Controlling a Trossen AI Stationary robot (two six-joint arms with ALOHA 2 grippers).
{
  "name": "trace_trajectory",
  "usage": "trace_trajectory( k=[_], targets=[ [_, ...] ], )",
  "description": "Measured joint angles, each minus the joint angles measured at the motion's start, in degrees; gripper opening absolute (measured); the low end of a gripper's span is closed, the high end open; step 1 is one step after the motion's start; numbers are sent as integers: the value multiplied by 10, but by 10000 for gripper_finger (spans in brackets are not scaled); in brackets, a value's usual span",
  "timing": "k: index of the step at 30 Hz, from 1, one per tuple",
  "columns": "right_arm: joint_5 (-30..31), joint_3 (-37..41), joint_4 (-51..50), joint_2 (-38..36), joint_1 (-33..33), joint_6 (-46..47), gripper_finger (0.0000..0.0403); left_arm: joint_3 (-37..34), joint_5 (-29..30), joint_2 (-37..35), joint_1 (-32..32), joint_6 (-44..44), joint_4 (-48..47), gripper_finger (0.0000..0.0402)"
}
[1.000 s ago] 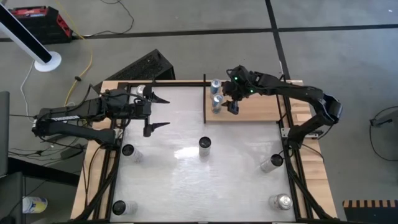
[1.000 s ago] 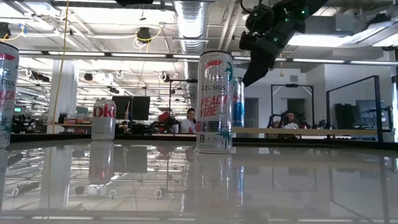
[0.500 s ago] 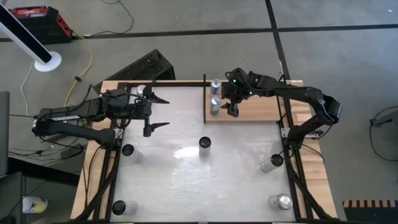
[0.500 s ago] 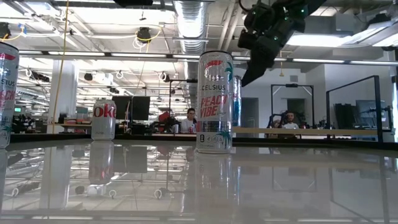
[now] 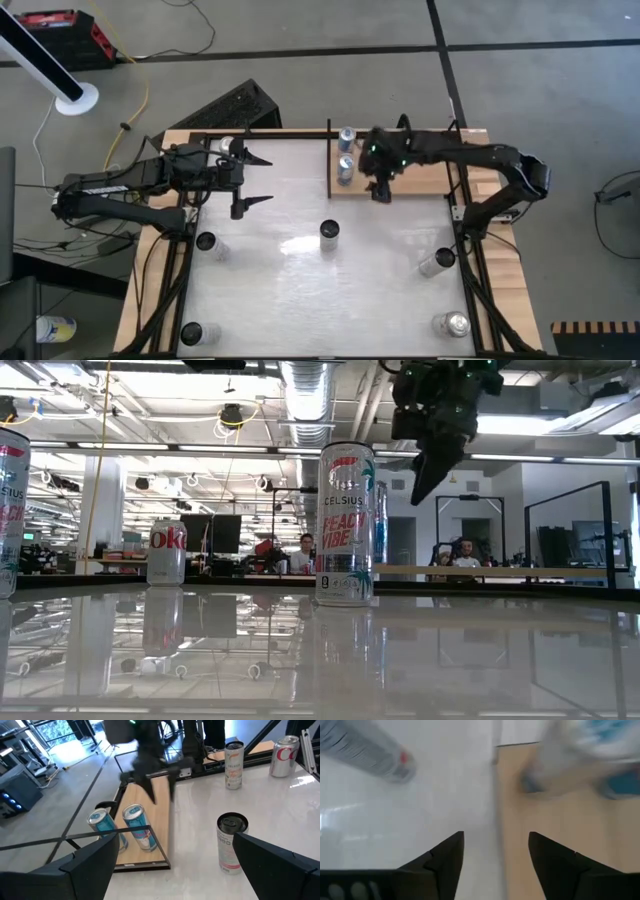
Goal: Place canned beverage on shelf
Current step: Put the blue soda can on the shelf aligned with the other blue soda can
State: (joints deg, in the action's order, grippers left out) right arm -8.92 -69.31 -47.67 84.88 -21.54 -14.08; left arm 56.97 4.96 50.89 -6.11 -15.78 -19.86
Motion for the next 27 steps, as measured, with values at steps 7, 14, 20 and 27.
trace_trajectory(
  k=[7,14,20,27],
  targets=[
    [2,69,123,1,52,5,73,0,1,0,0,-15,2,375],
    [25,80,218,3,38,16,21,0,5,0,0,-11,10,375],
    [45,81,230,6,26,10,15,0,5,0,0,-2,11,375],
    [47,81,238,6,10,5,15,0,11,0,0,-1,14,375]
  ],
)
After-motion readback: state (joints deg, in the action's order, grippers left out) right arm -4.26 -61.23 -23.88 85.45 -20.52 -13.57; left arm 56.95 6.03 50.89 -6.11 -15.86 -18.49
